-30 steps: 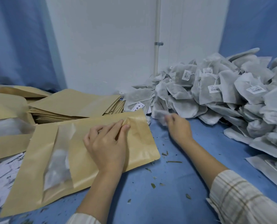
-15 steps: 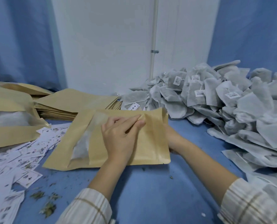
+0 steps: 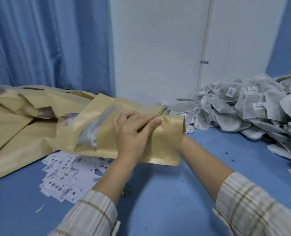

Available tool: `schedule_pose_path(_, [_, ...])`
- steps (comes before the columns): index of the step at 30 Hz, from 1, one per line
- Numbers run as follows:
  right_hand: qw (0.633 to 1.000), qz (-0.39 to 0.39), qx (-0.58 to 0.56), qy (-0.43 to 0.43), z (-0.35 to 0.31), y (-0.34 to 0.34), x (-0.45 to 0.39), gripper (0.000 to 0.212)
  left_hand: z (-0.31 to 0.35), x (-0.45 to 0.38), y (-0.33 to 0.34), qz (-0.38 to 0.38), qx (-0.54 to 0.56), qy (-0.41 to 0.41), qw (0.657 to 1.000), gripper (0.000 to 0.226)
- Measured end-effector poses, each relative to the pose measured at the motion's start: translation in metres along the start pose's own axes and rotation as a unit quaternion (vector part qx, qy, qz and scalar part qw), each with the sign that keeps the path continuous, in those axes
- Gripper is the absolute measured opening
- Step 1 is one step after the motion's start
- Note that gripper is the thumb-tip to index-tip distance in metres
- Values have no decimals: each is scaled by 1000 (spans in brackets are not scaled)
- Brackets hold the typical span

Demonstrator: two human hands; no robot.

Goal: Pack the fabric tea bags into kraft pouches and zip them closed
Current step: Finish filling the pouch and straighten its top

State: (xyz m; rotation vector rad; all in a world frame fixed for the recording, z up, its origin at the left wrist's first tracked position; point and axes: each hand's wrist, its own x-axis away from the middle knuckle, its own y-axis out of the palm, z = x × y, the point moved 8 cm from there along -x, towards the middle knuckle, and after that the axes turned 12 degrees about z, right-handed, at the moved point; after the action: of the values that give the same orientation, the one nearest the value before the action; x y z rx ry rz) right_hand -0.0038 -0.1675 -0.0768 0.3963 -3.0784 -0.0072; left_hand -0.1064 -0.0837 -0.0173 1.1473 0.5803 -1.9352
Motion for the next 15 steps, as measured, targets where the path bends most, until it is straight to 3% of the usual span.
schedule_pose_path(4, [994, -38, -97, 25, 5, 75, -14, 27, -28, -28, -36, 3, -45, 26, 999, 15])
schedule_pose_path(6, [990, -8, -126, 57, 10, 97, -24, 40, -46, -39, -50, -3, -63, 38, 997, 15])
schedule_pose_path(8, [997, -41, -59, 15, 12, 125, -28, 41, -68, -47, -64, -4, -76, 36, 996, 15])
schedule_pose_path(9, [997, -44, 37, -53, 9, 135, -34, 37, -81, -49, -71, 1, -80, 23, 997, 15])
schedule_pose_path(11, [963, 3, 212, -165, 9, 153, -49, 30, -109, -49, -84, 25, -80, -26, 996, 10])
schedule_pose_path(13, [949, -11, 224, -222, 14, 163, -56, 31, -132, -46, -94, 56, -74, -74, 993, 13])
schedule_pose_path(15, [943, -20, 245, -224, 18, 166, -58, 35, -144, -43, -97, 70, -74, -83, 991, 17])
